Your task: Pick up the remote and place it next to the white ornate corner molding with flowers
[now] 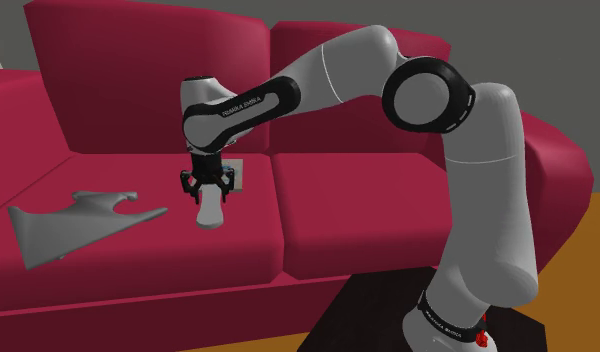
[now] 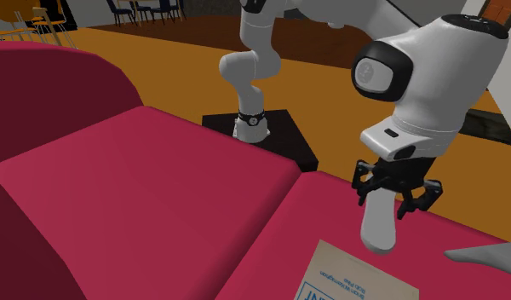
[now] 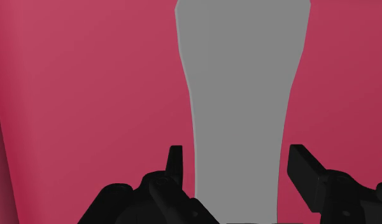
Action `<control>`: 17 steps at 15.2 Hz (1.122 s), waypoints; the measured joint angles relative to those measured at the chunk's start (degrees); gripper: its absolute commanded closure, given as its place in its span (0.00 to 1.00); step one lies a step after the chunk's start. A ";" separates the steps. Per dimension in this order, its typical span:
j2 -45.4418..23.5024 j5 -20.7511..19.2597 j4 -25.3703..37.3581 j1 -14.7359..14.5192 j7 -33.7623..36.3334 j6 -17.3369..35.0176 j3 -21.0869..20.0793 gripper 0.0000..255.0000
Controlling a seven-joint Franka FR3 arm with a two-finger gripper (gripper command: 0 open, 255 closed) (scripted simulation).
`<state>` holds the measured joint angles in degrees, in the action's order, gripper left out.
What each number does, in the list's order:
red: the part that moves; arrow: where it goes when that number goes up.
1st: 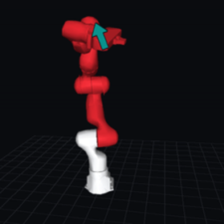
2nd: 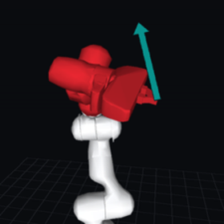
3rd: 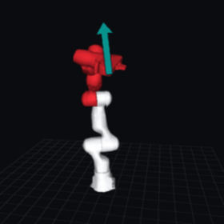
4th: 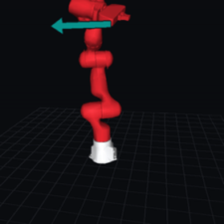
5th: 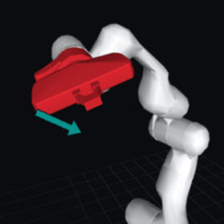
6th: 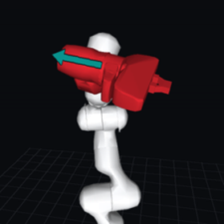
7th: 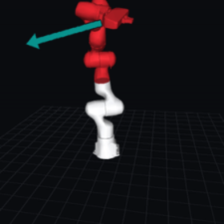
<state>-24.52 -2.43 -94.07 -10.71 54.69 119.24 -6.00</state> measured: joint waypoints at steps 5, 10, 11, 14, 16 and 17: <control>-1.10 -0.15 -1.25 -0.06 0.12 2.34 0.06 1.00; -1.18 -0.16 -1.34 -0.06 0.12 2.53 0.07 1.00; -1.18 -0.16 -1.34 -0.06 0.12 2.53 0.07 0.00; -1.16 -0.16 -1.33 -0.06 0.12 2.53 0.07 0.00; -1.16 -0.16 -1.32 -0.06 0.12 2.53 0.07 0.00; -1.16 -0.16 -1.32 -0.06 0.12 2.53 0.07 0.00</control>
<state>-25.68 -2.58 -95.40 -10.77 54.81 121.77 -5.93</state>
